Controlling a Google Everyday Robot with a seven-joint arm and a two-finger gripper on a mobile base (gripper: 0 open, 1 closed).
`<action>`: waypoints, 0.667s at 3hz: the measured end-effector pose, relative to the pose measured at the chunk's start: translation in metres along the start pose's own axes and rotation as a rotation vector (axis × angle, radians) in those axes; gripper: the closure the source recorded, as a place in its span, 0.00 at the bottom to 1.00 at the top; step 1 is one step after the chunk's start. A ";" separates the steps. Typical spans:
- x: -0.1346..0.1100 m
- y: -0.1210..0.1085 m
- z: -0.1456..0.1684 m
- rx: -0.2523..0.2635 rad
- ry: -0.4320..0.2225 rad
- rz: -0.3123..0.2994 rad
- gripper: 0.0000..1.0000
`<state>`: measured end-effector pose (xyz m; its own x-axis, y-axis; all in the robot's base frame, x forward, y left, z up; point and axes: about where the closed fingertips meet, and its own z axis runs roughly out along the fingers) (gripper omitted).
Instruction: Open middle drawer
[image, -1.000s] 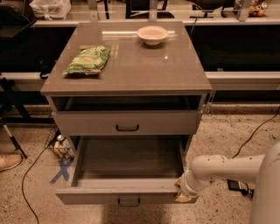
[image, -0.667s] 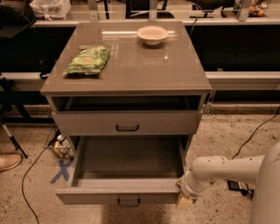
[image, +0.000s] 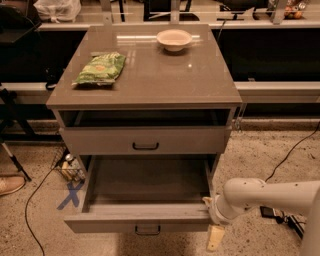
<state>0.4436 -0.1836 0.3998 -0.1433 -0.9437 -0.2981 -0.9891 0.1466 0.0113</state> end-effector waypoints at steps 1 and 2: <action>0.016 -0.003 -0.053 0.082 -0.057 -0.013 0.00; 0.050 0.000 -0.111 0.195 -0.098 0.011 0.00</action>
Offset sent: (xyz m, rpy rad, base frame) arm -0.0167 -0.1230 0.1311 0.0875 -0.2855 -0.1212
